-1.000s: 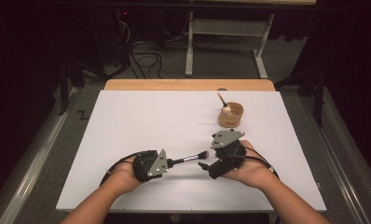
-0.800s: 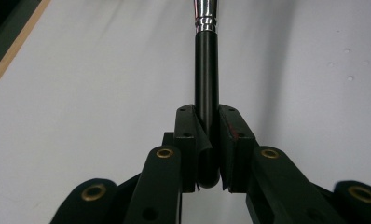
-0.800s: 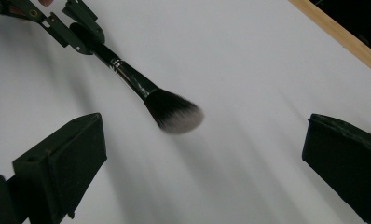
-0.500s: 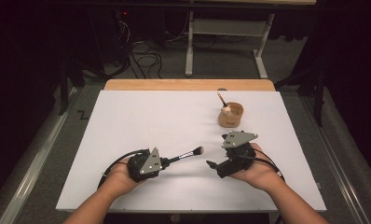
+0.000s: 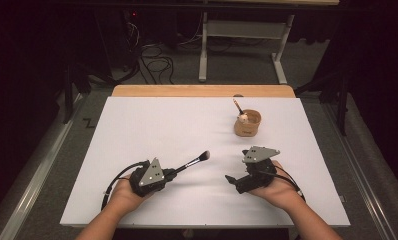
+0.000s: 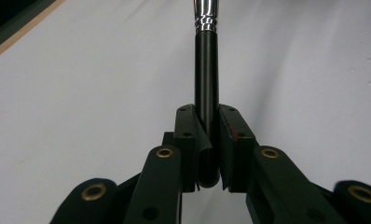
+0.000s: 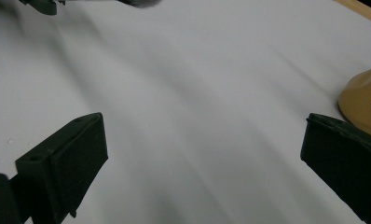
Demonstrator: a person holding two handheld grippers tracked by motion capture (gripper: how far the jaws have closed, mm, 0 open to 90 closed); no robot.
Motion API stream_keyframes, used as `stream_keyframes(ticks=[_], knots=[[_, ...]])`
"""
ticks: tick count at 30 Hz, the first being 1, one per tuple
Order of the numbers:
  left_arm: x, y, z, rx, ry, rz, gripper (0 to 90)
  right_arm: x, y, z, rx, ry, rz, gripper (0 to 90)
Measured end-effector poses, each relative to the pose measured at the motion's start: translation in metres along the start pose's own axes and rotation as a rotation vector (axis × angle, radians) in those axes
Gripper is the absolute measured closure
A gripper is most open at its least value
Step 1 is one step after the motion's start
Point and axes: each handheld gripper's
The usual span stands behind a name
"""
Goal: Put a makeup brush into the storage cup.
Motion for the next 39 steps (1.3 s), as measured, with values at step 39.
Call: stream_keyframes(ticks=[39], knots=[[0.005, -0.031, 0.025, -0.3, -0.256, -0.08, 78.9, -0.002, -0.014, 0.039, -0.289, 0.22, 0.014, 4.1]])
Point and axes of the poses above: each handheld gripper's, and its own axes: y roughly forward along the jaws, z roughly out of its underside, x roughly to its left, and after that the axes turned 10 degrees about y, right-handed
